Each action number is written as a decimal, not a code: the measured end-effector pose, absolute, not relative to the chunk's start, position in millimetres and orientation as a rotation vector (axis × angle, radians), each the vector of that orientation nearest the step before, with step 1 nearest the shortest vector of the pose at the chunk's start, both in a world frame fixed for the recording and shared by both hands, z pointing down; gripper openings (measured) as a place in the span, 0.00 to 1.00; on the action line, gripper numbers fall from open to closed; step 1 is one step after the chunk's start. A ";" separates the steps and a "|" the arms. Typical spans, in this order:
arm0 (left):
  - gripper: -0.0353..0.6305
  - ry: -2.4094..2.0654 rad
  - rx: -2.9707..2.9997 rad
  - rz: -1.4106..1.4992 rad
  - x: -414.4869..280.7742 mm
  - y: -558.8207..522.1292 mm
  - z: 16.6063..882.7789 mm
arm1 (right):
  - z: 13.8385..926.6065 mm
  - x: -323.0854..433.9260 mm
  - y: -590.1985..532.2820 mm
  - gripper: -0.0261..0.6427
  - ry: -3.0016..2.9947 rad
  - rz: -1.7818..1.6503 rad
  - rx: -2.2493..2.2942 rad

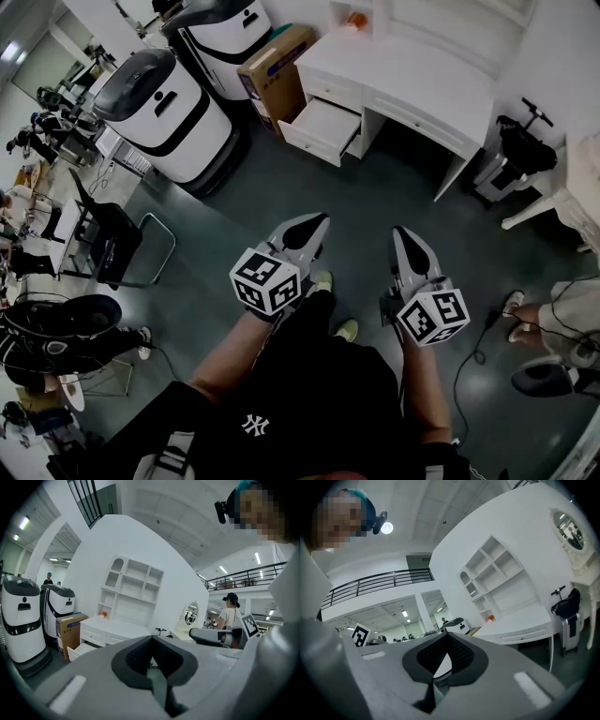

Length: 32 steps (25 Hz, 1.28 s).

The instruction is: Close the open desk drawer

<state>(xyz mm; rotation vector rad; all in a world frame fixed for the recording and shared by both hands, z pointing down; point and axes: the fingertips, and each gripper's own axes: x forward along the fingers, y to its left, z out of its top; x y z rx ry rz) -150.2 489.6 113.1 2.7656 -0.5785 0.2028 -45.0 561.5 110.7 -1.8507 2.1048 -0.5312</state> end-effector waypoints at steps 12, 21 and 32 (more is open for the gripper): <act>0.05 -0.536 2.758 0.230 -101.9 387.2 149.6 | 139.5 -20.2 452.0 0.07 2.159 -0.575 -1.869; 0.05 -0.491 2.785 0.270 -71.3 258.9 165.9 | 152.5 -0.7 316.9 0.07 2.164 -0.592 -1.894; 0.05 -0.549 2.737 0.367 -64.7 146.9 216.4 | 171.5 13.4 196.9 0.07 2.227 -0.592 -1.935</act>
